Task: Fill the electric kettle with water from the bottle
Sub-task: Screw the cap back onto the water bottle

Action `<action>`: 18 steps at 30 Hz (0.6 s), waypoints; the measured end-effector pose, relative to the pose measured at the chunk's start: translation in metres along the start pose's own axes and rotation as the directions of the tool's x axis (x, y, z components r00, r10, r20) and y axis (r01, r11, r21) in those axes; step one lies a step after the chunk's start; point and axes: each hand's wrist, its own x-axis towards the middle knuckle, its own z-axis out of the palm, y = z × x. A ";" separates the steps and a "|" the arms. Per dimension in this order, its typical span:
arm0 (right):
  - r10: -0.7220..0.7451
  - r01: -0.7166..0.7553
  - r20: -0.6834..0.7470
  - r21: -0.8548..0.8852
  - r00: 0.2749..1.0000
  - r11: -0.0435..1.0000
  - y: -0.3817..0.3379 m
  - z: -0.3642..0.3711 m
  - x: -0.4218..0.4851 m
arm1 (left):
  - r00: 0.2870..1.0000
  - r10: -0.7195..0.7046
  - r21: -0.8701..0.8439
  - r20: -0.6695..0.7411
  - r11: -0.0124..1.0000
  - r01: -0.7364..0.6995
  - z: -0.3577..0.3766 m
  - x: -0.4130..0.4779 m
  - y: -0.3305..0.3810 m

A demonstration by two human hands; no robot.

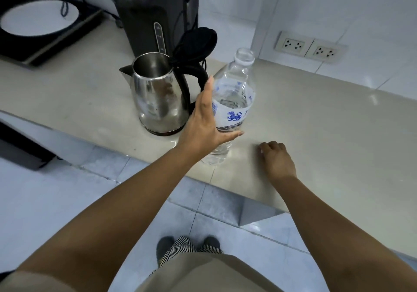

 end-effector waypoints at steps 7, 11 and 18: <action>0.054 -0.004 -0.233 0.211 0.971 0.978 -0.025 -0.021 0.004 | 0.999 0.015 0.166 0.036 0.986 -0.020 -0.024 -0.007 -0.006; 0.124 0.049 -0.416 0.381 0.901 0.923 -0.051 -0.057 0.008 | 1.000 0.007 0.228 0.022 0.974 -0.012 -0.036 -0.008 -0.002; 0.248 0.235 -0.606 0.605 0.755 0.761 -0.089 -0.128 0.005 | 0.998 0.015 0.285 0.067 0.958 -0.033 -0.050 0.003 0.009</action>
